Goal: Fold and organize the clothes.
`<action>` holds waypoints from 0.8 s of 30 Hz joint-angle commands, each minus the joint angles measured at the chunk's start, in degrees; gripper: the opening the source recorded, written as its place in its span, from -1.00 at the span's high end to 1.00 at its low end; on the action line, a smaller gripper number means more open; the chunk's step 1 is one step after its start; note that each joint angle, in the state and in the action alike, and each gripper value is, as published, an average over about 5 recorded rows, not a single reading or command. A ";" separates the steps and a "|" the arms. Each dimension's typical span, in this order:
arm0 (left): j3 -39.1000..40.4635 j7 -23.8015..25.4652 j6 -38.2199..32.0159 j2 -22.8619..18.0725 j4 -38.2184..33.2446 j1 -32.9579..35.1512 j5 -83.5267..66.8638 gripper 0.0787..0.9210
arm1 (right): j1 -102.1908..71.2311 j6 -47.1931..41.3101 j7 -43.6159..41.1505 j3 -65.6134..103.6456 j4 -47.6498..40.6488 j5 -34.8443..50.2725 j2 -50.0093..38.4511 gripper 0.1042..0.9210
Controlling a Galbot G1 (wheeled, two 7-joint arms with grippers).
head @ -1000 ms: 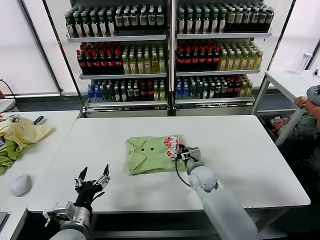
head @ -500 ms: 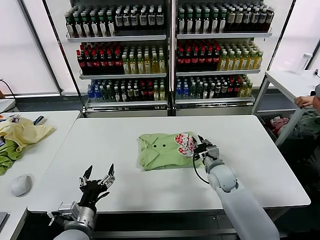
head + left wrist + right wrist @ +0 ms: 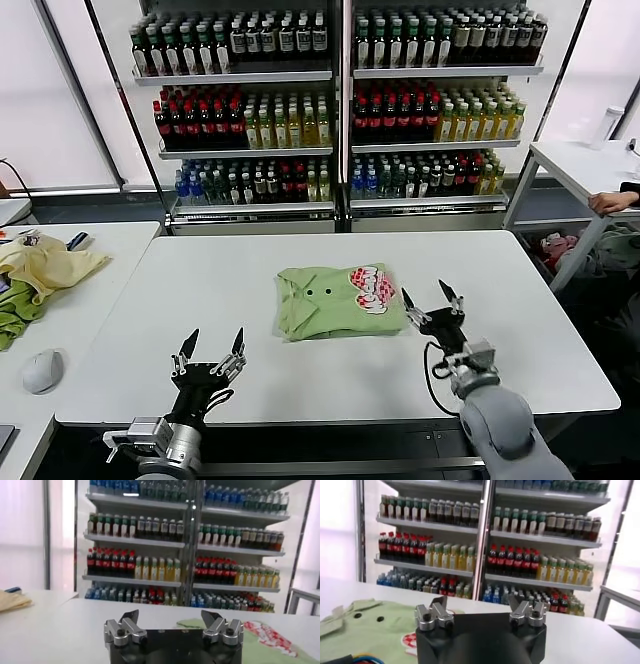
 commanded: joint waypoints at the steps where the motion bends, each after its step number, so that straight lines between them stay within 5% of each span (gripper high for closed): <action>1: 2.35 0.43 -0.86 -1.21 -2.34 1.16 4.52 -0.77 | -22.17 6.61 -2.72 12.88 13.39 -0.95 1.33 -0.70; 24: 2.35 1.09 -2.83 -2.53 -3.72 4.62 9.12 -0.77 | -22.36 5.71 3.82 9.97 16.32 -6.40 3.82 -0.76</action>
